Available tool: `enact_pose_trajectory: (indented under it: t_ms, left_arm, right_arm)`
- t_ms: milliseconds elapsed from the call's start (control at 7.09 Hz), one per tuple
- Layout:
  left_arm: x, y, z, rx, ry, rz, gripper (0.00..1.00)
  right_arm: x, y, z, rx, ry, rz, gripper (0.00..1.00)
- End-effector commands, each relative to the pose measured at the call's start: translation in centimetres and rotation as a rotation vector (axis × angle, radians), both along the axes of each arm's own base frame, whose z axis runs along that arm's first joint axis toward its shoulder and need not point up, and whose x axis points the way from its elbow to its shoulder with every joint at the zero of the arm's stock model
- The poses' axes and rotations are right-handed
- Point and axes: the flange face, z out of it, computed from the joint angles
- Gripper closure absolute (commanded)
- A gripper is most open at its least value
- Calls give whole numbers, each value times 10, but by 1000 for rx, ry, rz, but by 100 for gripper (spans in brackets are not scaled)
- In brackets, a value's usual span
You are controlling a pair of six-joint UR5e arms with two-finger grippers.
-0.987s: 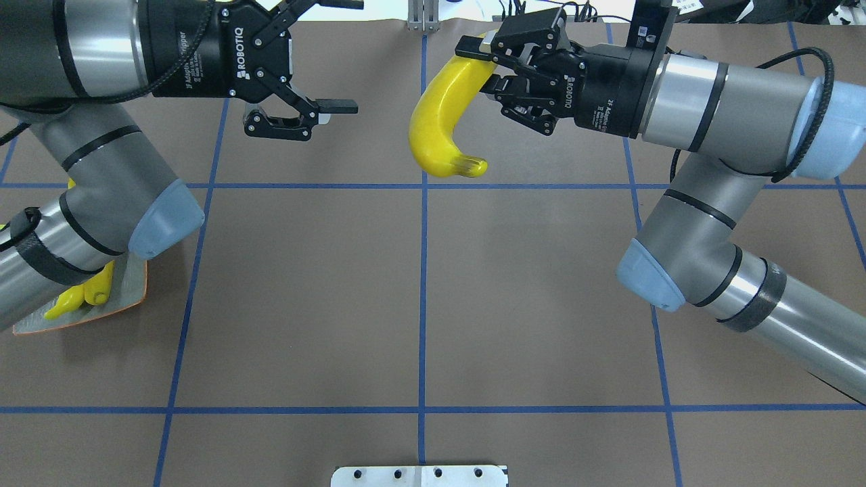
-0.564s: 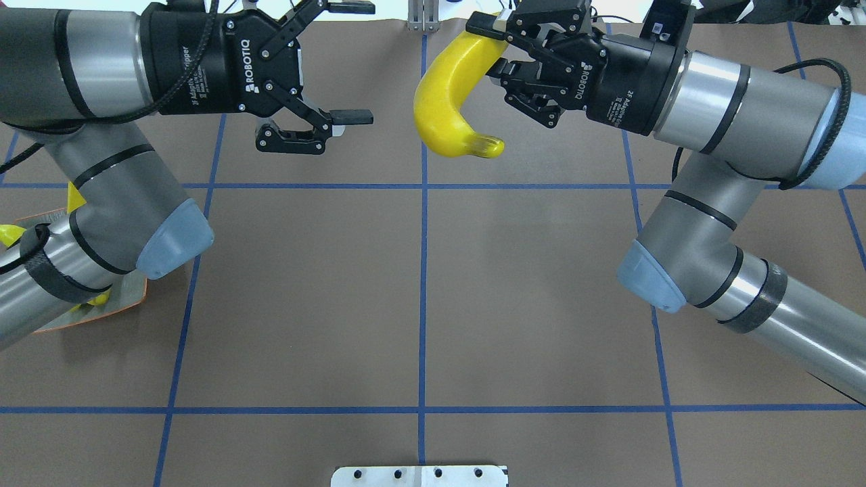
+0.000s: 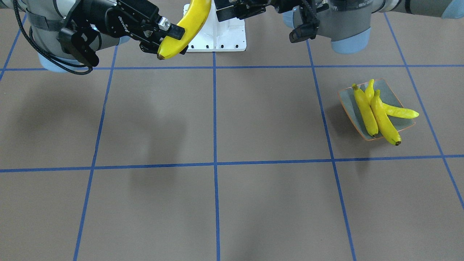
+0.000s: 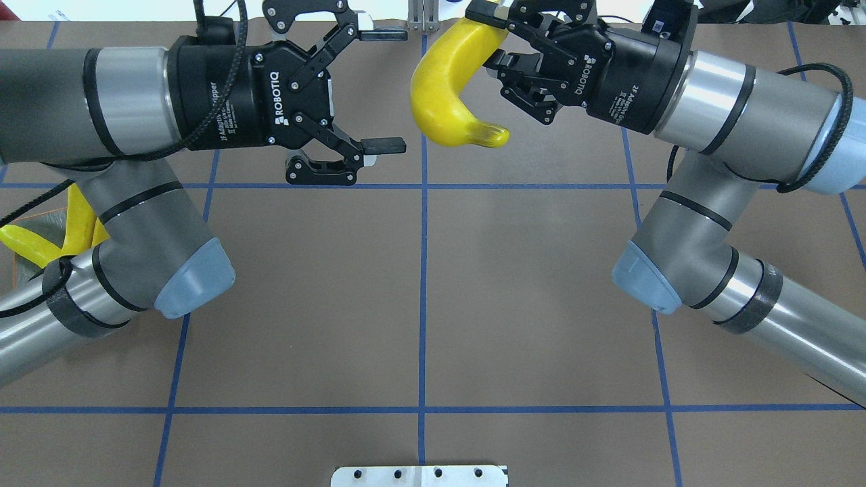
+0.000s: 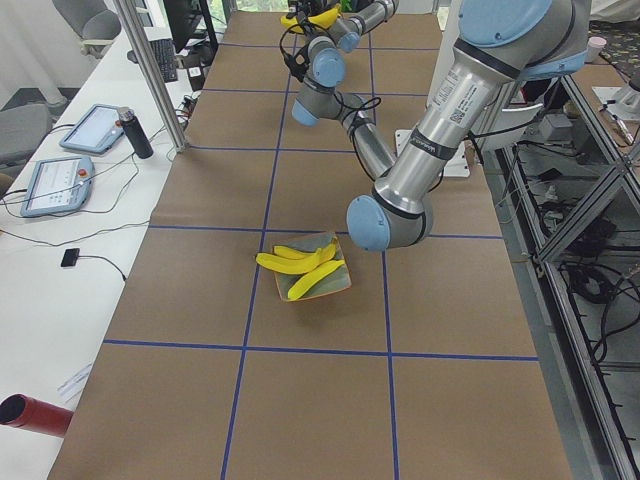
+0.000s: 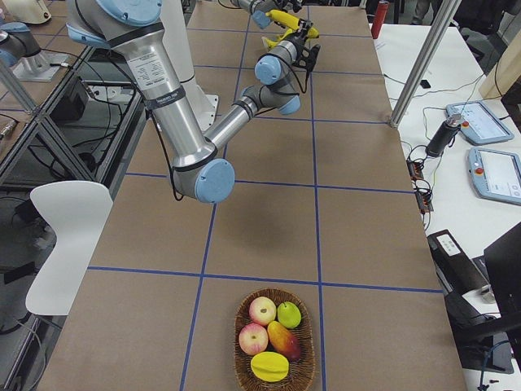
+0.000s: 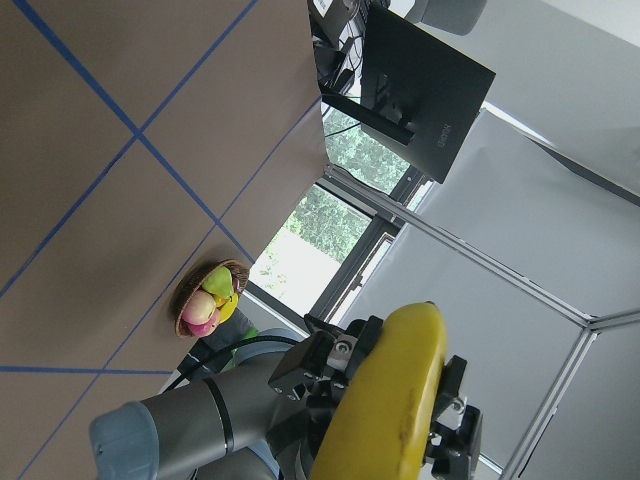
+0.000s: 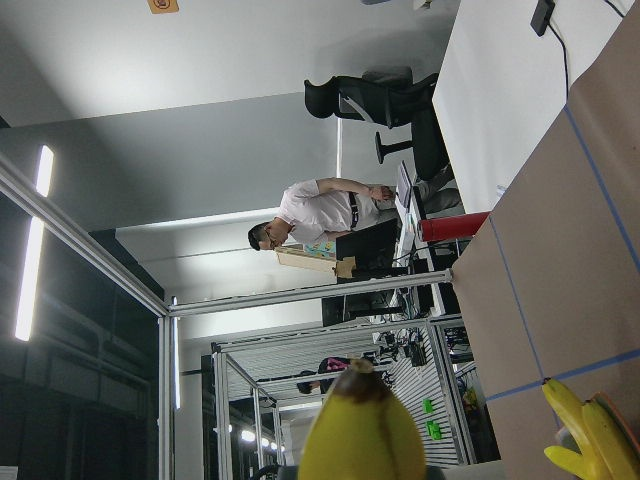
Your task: Transfer all bananas from basket to plate
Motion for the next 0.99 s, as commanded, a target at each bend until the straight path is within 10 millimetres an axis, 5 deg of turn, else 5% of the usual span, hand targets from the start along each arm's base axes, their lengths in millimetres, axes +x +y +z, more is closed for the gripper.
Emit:
enact_pose_trajectory:
  t_ms: [0,423,846]
  left_arm:
    - [5,5,-5,-3,18,1,0]
    - [6,7,-6,-1,19,3,1]
    - [13,13,-7,1,22,20,15]
  right_arm:
    - [-5,5,-1,6,-8,-13,100]
    - [-10,9,-1,6,-10,-26,100]
    - [-12,11,-1,9,-14,-29,100]
